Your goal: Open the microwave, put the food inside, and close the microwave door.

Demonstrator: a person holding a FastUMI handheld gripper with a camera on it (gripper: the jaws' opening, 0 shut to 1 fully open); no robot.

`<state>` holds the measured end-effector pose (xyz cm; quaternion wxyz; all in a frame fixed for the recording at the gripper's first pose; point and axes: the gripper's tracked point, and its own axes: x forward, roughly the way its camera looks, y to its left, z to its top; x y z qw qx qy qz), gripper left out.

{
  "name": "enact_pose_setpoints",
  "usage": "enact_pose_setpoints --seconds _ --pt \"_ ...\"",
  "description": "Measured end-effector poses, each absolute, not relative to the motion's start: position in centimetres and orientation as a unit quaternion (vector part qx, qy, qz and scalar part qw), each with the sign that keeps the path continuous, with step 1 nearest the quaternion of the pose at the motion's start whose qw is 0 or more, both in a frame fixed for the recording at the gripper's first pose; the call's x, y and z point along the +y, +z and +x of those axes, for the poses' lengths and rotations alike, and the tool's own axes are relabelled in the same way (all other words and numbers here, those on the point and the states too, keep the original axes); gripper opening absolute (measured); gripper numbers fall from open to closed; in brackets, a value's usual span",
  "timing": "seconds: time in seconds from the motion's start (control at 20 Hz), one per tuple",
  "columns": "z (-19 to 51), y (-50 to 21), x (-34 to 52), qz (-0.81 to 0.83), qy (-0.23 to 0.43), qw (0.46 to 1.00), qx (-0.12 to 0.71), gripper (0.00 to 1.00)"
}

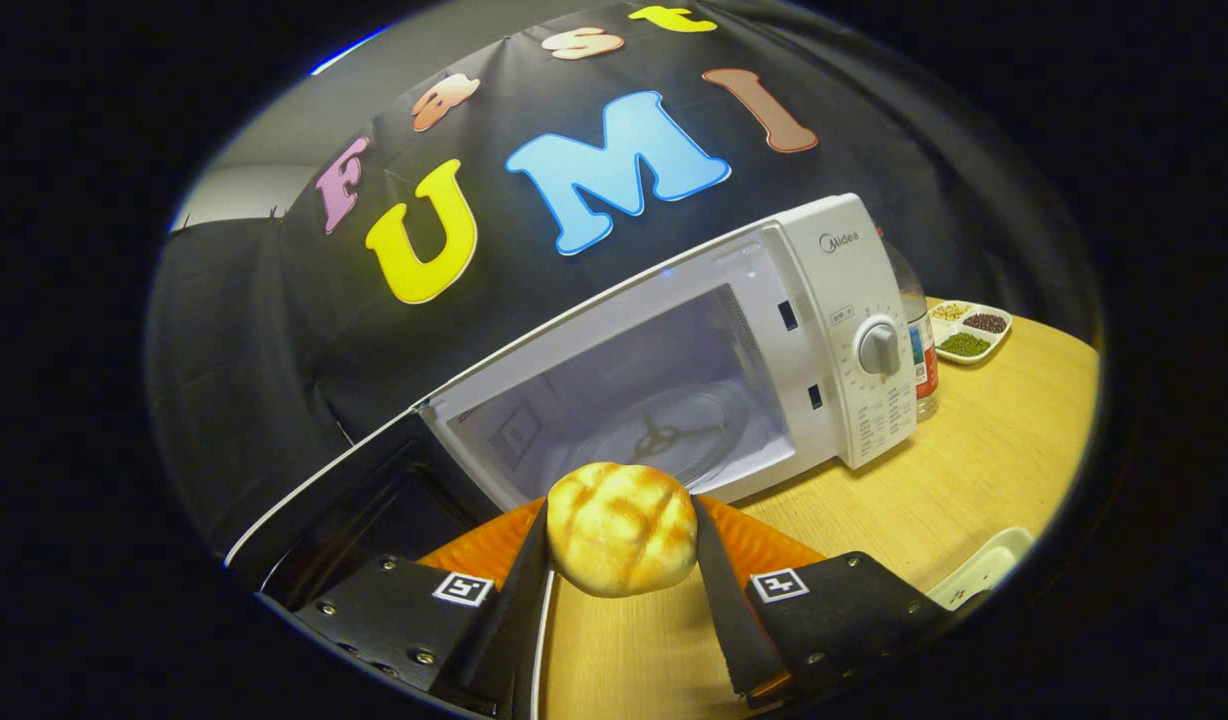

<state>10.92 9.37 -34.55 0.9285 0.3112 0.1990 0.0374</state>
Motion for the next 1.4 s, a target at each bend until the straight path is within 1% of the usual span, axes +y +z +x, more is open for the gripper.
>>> enact_pose_setpoints --seconds 0.1,0.3,0.45,0.65,0.8,1.2,1.35,1.4 --pt "13.0 -34.5 9.7 0.319 0.023 0.931 0.177 0.78" --pt "16.9 -36.4 10.4 0.359 -0.006 0.916 0.179 0.78" --pt "19.3 -38.1 11.3 0.383 -0.014 0.904 0.188 0.78" --pt "22.3 -37.7 12.3 0.4 -0.008 0.903 0.159 0.78" --pt "23.3 -37.9 12.4 0.423 -0.005 0.894 0.151 0.78" --pt "26.0 -40.6 10.3 0.444 -0.043 0.882 0.151 0.78" --pt "26.1 -41.5 9.6 0.424 -0.063 0.89 0.152 0.89" --pt "26.0 -41.5 9.7 0.425 -0.063 0.89 0.153 0.91"
